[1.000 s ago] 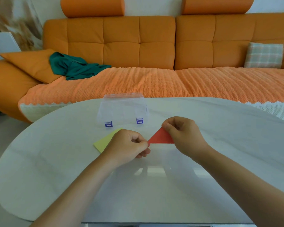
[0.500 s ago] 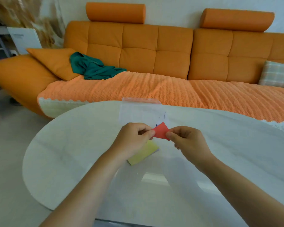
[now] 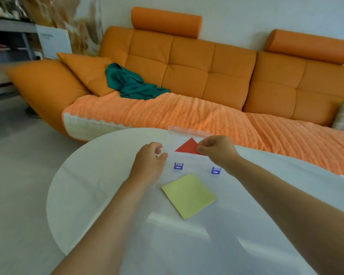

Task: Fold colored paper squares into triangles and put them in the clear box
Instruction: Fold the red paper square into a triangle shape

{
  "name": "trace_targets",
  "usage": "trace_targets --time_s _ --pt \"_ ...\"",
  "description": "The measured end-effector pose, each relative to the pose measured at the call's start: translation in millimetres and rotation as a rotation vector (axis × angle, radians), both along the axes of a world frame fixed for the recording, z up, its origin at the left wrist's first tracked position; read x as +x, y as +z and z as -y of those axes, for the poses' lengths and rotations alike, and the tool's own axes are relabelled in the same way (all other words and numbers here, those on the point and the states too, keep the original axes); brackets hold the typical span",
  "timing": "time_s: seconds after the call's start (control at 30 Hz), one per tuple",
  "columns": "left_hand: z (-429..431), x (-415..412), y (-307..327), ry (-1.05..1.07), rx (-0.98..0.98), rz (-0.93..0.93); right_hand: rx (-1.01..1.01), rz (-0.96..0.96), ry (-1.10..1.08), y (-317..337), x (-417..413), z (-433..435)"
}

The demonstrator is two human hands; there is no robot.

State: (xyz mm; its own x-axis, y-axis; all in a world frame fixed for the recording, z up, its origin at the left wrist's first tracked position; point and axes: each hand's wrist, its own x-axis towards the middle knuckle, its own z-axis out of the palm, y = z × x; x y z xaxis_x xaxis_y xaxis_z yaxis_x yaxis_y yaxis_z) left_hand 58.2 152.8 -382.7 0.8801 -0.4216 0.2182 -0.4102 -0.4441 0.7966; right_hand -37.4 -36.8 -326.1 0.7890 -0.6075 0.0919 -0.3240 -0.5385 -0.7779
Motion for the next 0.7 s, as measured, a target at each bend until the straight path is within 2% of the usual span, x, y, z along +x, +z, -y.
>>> trace_targets --time_s 0.3,0.43,0.7 --pt "10 7 -17 -0.035 0.012 -0.086 -0.034 -0.308 0.048 -15 46 -1" --pt "13 6 -18 -0.046 -0.006 -0.097 -0.188 -0.493 0.102 -13 52 -5" --pt "15 3 -19 -0.062 -0.067 -0.101 -0.218 -0.441 0.162 0 39 20"
